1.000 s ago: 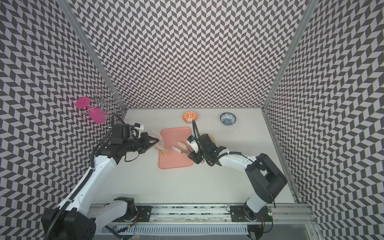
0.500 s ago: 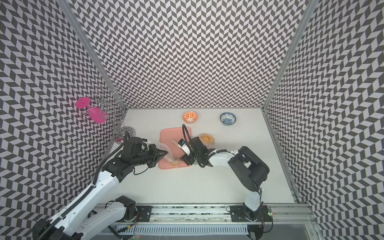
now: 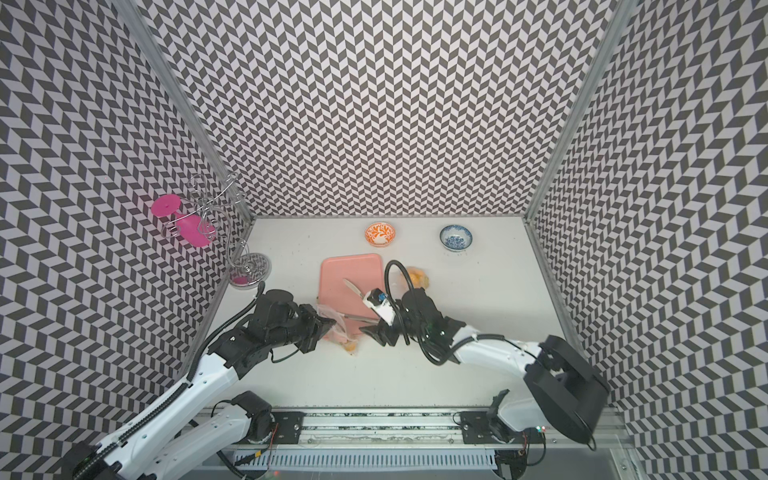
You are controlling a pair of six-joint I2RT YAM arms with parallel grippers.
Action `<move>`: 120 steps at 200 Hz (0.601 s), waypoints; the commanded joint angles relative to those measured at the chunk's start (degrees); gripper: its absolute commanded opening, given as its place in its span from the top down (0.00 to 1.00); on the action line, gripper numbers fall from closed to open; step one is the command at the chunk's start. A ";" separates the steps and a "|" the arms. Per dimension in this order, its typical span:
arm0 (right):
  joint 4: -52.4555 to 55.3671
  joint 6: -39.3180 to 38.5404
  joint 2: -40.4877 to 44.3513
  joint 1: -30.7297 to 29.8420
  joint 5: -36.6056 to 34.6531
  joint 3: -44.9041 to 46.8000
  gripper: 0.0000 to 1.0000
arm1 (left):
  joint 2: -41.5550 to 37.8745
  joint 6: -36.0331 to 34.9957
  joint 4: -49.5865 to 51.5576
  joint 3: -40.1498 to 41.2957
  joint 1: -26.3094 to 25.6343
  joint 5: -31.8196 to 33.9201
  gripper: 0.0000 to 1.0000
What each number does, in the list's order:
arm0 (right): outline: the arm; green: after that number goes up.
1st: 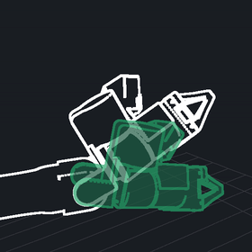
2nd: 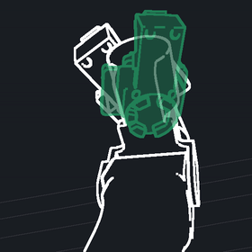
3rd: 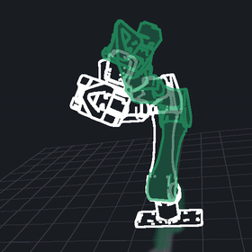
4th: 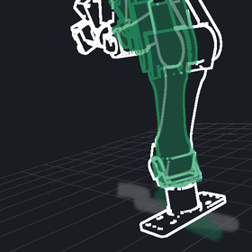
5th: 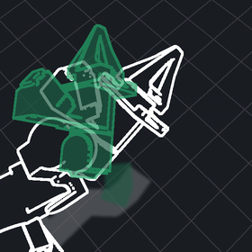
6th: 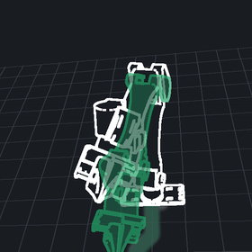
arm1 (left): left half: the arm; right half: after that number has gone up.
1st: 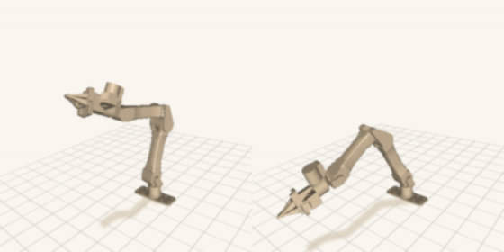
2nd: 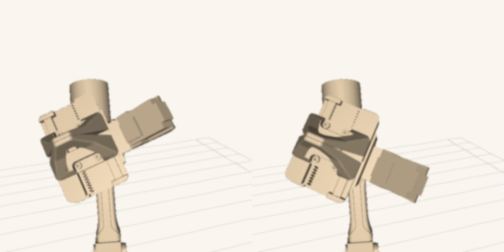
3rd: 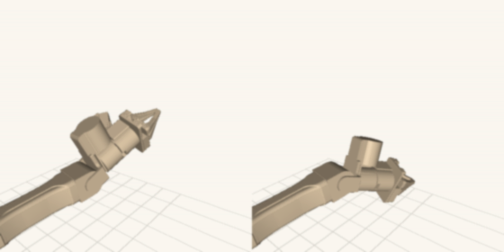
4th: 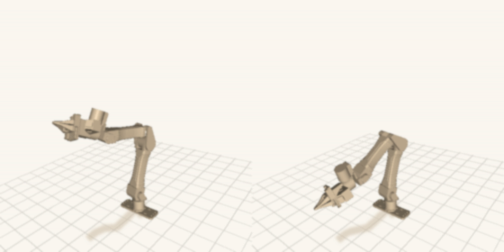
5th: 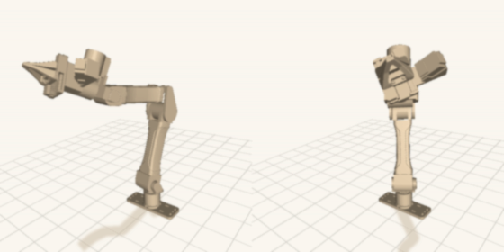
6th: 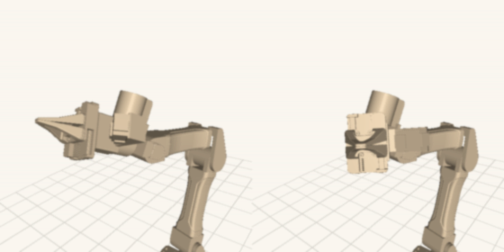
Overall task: Put the cookies into a resealable bag to prevent moisture
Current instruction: Place the clamp on the tray, then place the ziploc bag at the center of the board.
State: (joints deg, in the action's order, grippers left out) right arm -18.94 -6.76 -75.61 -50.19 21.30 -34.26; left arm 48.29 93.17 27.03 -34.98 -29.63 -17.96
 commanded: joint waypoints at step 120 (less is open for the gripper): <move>-10.32 0.71 -8.73 -8.04 -6.48 -3.13 0.54 | 0.57 8.54 -5.41 3.51 -2.10 3.75 1.00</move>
State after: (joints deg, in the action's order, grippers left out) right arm -24.77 -5.43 -83.46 -57.84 14.79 -36.07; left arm 48.82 99.61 23.46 -32.23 -31.38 -15.05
